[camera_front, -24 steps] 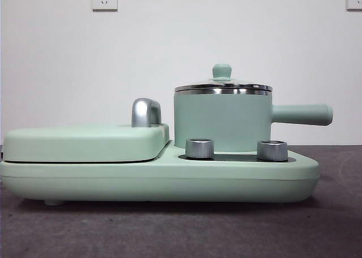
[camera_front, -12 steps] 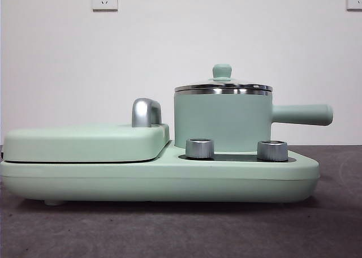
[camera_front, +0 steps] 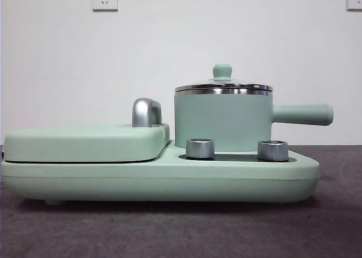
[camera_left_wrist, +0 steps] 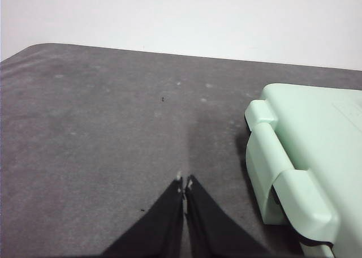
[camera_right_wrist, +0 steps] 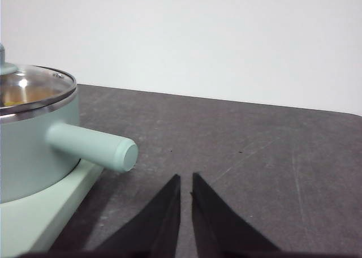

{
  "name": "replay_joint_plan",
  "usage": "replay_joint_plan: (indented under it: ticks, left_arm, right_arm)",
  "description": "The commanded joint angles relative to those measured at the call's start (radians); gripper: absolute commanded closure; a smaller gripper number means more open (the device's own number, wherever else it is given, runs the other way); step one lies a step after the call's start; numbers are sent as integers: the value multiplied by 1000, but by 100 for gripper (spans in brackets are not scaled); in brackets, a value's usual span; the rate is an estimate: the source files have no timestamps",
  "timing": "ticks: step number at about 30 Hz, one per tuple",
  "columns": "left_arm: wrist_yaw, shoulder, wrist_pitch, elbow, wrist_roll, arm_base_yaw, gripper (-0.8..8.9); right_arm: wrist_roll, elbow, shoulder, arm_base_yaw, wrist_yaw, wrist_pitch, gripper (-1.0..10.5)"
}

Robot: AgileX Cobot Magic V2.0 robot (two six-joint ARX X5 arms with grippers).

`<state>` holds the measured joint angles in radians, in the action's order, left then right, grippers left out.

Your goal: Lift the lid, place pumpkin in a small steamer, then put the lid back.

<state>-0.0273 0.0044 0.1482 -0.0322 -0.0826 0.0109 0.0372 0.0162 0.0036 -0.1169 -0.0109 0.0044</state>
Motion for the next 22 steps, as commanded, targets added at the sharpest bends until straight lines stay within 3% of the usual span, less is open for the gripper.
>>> replay_joint_plan:
  ticks: [1, 22]
  left_arm:
    - [1, -1, -12, 19, -7, 1, 807]
    - [1, -1, -12, 19, -7, -24, 807]
  right_arm:
    - [-11, -4, 0, -1, -2, 10, 914]
    - [-11, -4, 0, -1, -1, 17, 914]
